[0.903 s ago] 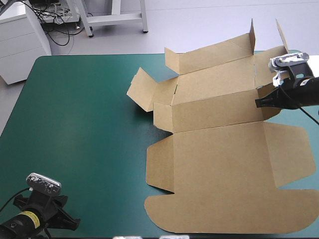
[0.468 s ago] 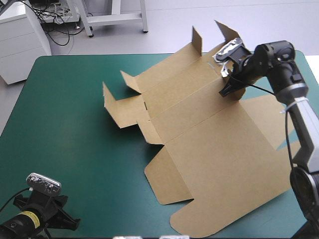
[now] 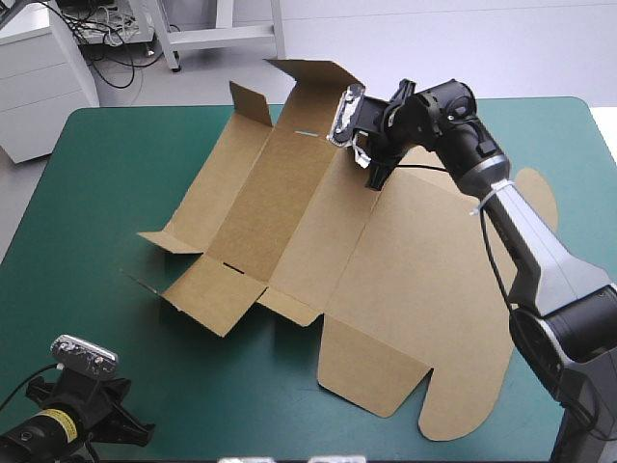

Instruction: Fold the box

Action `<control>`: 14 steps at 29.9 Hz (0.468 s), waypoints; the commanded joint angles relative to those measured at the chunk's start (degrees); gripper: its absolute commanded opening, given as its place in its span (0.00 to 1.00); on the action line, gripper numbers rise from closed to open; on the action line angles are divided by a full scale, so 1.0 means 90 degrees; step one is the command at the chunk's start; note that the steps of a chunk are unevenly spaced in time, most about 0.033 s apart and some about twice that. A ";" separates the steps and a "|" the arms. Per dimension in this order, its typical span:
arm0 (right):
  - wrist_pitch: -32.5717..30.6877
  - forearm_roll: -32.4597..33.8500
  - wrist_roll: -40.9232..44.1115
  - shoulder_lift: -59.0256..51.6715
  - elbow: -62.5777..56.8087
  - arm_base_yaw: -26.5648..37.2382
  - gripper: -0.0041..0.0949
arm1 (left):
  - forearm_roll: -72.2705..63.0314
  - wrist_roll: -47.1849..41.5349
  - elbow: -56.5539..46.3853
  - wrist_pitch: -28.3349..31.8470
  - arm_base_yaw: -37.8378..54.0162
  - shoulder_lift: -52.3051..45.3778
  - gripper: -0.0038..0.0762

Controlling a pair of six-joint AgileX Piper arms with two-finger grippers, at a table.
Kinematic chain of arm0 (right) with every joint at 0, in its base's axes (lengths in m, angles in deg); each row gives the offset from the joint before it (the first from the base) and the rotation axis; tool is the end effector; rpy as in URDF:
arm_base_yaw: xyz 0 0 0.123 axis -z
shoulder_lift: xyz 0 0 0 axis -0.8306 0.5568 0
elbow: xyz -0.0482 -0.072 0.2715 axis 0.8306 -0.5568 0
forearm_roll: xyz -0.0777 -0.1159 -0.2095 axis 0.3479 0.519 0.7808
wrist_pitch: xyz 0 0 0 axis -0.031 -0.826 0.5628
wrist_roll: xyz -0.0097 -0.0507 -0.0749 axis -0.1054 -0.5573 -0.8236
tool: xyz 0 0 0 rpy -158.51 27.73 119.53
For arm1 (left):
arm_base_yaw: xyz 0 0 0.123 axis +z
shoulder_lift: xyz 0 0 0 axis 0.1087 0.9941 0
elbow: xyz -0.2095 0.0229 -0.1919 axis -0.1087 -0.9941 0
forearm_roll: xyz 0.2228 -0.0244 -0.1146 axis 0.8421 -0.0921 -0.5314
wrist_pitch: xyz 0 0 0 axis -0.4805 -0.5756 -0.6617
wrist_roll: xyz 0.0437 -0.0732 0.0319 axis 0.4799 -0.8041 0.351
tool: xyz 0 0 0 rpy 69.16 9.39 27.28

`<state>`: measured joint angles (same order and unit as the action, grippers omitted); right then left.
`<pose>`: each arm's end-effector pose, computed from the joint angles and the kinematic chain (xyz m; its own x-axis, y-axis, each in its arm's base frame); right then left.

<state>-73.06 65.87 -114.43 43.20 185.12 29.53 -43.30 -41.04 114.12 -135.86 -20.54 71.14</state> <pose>0.3813 0.1887 0.3942 -0.0367 -0.9124 -0.4076 -0.7698 0.2859 -0.5707 0.0482 -0.0117 0.2584 -0.7155 0.3159 -0.6231 0.3492 0.9342 0.0726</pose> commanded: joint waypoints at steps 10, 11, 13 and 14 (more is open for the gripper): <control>0.0964 -0.1334 -0.2117 0.0053 0.0225 -0.0325 0.02 | 0.0002 -0.0017 0.0131 0.0284 -0.0025 0.0057 0.01; 0.0919 -0.1413 -0.2217 0.0115 0.0225 -0.0335 0.02 | 0.0002 -0.0017 0.0131 0.0284 -0.0025 0.0057 0.01; 0.0789 -0.1502 -0.2390 0.0215 0.0225 -0.0351 0.02 | 0.0002 -0.0017 0.0131 0.0284 -0.0025 0.0057 0.01; 0.0677 -0.1631 -0.2561 0.0265 0.0225 -0.0363 0.02 | 0.0002 -0.0017 0.0131 0.0284 -0.0025 0.0057 0.01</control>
<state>-68.43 53.87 -133.50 47.67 185.18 26.45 -43.30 -41.04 114.12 -135.96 -20.54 71.09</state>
